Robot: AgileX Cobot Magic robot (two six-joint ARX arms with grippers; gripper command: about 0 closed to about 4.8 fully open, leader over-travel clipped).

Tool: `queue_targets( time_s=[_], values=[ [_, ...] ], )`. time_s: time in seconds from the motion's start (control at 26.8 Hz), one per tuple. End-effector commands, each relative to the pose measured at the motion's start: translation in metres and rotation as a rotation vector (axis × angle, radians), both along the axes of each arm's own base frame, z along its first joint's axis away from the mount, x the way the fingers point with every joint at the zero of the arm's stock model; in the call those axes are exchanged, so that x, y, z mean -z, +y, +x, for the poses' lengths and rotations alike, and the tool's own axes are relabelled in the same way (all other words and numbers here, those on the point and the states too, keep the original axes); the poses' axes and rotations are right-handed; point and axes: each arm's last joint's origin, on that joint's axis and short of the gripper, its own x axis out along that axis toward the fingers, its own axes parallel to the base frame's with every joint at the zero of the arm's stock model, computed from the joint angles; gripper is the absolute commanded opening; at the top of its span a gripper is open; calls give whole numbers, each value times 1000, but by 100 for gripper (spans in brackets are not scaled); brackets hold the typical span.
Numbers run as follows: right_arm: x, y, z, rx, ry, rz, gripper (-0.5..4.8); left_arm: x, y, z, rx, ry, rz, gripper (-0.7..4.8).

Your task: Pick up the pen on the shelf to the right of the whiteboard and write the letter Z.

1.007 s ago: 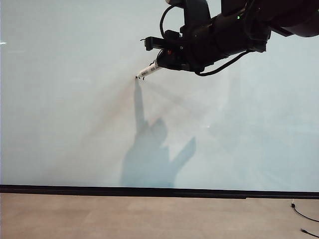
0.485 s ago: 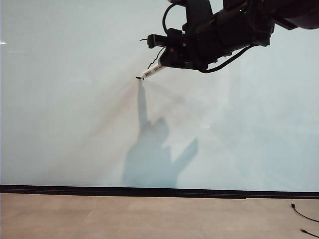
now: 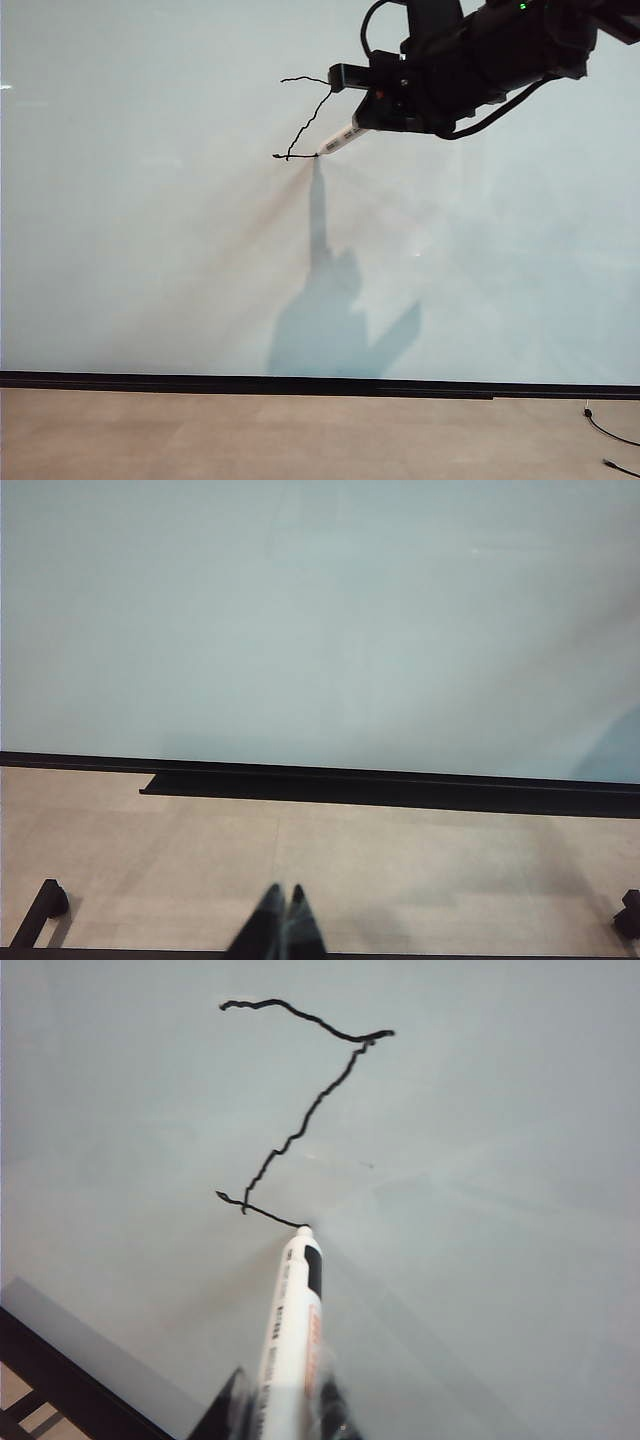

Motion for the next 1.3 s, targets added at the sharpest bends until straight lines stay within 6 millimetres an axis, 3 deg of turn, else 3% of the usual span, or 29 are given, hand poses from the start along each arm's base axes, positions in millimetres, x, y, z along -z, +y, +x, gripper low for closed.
queue_targets(
  time_s=[0.04,1.19,1.3],
  values=[
    [-5,-4,-1,49,-15,4,-6,-2,0,0,1,-13,4,-4],
    [-11,-21,-8,99,-29,-11,-6,-2,0,0,1,-13,4,-4],
    [-21,-19,-18,53,-69,12,-6,-2,0,0,1,-13,4,-5]
  ],
)
